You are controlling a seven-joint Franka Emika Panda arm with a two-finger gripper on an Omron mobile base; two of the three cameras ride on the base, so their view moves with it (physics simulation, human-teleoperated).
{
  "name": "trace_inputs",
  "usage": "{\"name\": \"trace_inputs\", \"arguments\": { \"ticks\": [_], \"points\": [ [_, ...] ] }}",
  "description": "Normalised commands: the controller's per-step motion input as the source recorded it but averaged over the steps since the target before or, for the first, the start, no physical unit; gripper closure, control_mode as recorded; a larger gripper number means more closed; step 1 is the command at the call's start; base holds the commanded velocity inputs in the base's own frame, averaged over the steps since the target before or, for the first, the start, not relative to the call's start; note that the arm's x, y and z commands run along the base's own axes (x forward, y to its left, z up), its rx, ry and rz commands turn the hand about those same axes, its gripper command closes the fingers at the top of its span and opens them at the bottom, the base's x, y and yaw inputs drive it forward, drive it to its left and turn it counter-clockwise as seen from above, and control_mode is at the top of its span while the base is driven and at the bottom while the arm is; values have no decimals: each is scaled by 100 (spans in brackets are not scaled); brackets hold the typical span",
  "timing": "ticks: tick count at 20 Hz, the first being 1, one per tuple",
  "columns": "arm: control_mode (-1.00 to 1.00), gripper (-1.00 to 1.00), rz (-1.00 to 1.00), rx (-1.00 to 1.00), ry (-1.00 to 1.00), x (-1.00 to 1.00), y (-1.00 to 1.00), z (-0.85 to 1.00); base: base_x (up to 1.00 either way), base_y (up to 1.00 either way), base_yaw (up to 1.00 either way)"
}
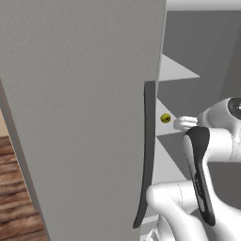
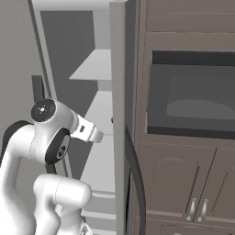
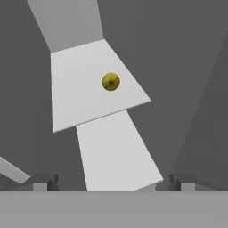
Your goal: Take the broccoli, lime, and pear from the freezer and place them in the bowl on the counter.
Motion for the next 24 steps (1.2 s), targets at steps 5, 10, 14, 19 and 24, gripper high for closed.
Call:
{"name": "trace_inputs", "arguments": {
  "ticks": [5, 10, 14, 19, 24],
  "points": [
    [-100, -100, 0, 0, 0, 39, -9, 0, 0, 0, 0],
    [-100, -100, 0, 0, 0, 40, 0, -5, 0, 0, 0],
    [-100, -100, -1, 0, 0, 37, 0, -3, 0, 0, 0],
    [-100, -100, -4, 0, 0, 30, 0, 0, 0, 0, 0],
    [-100, -100, -2, 0, 0, 24, -3, -5, 0, 0, 0]
  ]
}}
